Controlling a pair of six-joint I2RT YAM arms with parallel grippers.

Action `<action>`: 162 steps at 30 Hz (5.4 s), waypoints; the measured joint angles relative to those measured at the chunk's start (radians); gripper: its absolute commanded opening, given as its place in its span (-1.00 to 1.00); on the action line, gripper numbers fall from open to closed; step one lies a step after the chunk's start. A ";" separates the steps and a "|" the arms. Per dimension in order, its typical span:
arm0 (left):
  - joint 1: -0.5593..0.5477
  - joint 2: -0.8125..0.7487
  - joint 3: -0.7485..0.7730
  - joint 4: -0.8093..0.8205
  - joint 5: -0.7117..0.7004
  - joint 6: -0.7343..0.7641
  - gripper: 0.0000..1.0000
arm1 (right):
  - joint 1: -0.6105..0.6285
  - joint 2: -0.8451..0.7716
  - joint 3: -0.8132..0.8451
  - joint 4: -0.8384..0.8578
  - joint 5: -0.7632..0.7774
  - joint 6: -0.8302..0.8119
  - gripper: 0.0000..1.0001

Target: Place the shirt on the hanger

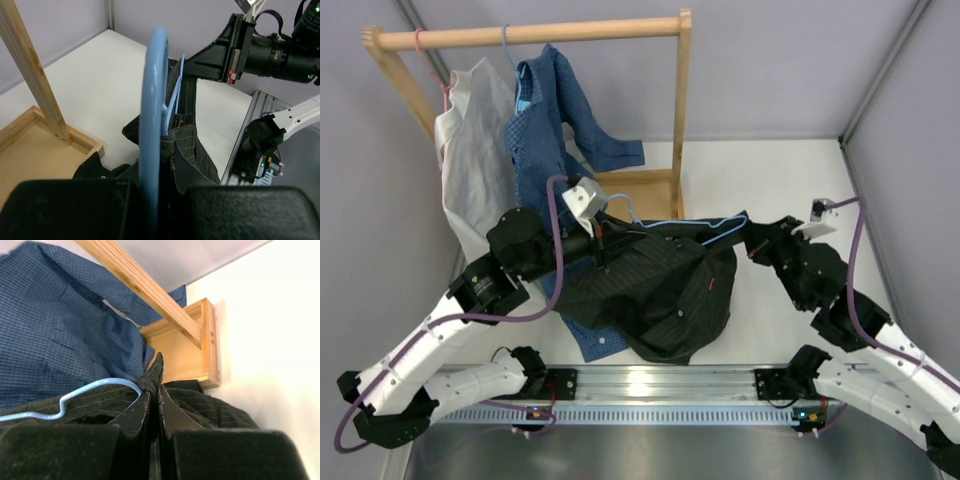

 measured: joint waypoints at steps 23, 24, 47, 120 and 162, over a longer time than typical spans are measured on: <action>0.000 0.151 0.020 -0.161 -0.116 -0.035 -1.00 | -0.046 0.306 0.346 -0.175 -0.170 -0.415 -1.00; 0.000 0.153 0.020 -0.156 -0.134 -0.054 -1.00 | -0.047 0.291 0.332 -0.167 -0.199 -0.413 -1.00; 0.002 0.308 -0.089 0.412 0.071 -0.128 -1.00 | -0.051 -0.204 0.153 -0.353 -0.526 -0.355 0.57; -0.117 0.046 -0.458 0.352 -0.758 -0.285 -1.00 | -0.050 0.035 0.582 -0.376 -0.682 -0.630 -1.00; -0.040 0.317 0.306 0.066 0.322 0.117 0.96 | -0.050 0.212 0.739 -0.489 -0.748 -0.708 -1.00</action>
